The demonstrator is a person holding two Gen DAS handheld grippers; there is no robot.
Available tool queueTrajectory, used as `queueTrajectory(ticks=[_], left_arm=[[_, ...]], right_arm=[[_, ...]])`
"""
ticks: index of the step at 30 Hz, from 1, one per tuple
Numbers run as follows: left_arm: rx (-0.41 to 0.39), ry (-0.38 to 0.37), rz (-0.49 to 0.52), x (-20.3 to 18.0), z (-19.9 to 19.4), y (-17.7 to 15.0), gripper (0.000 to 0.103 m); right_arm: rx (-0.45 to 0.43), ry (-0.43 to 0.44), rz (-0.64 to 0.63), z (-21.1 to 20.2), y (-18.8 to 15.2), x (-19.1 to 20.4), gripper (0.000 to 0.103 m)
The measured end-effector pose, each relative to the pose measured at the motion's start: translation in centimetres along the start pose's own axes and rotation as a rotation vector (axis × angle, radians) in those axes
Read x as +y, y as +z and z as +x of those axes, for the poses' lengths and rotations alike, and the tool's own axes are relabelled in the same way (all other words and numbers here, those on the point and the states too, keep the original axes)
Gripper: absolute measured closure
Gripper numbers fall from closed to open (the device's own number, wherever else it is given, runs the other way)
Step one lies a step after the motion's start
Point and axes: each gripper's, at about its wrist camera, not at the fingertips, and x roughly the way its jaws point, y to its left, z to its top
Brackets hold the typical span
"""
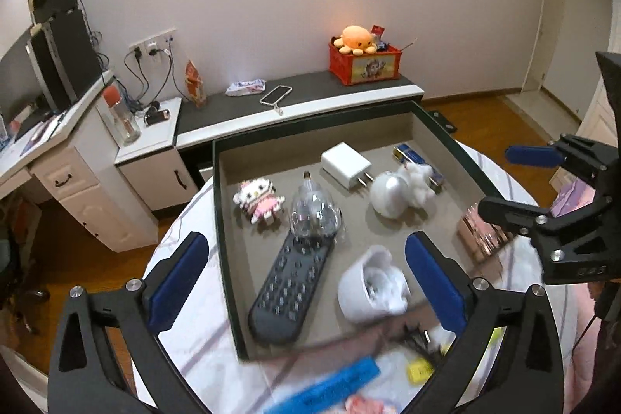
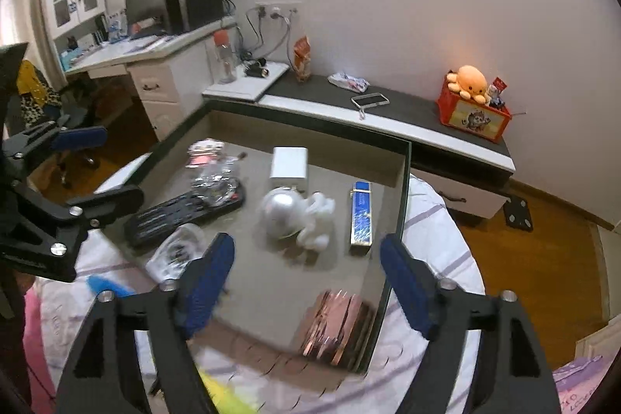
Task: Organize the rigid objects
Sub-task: 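Lower the bottle and blue box into the pink box and open both tools, then move both tools back over the remaining items on the bed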
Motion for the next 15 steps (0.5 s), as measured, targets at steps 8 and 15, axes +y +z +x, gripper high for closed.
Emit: queueTrajectory(ticks=[8,15], left_arm=[[-0.052,0.005,-0.021,-0.6,-5.4,-4.5,0.000],[-0.053,0.017,-0.052,-0.8,-8.6,-9.7,0.000]], right_arm=[[-0.044,0.036,0.052,-4.7,-3.9,1.3,0.023],[-0.046,0.064,0.103,-6.9,-8.5,2.1,0.023]])
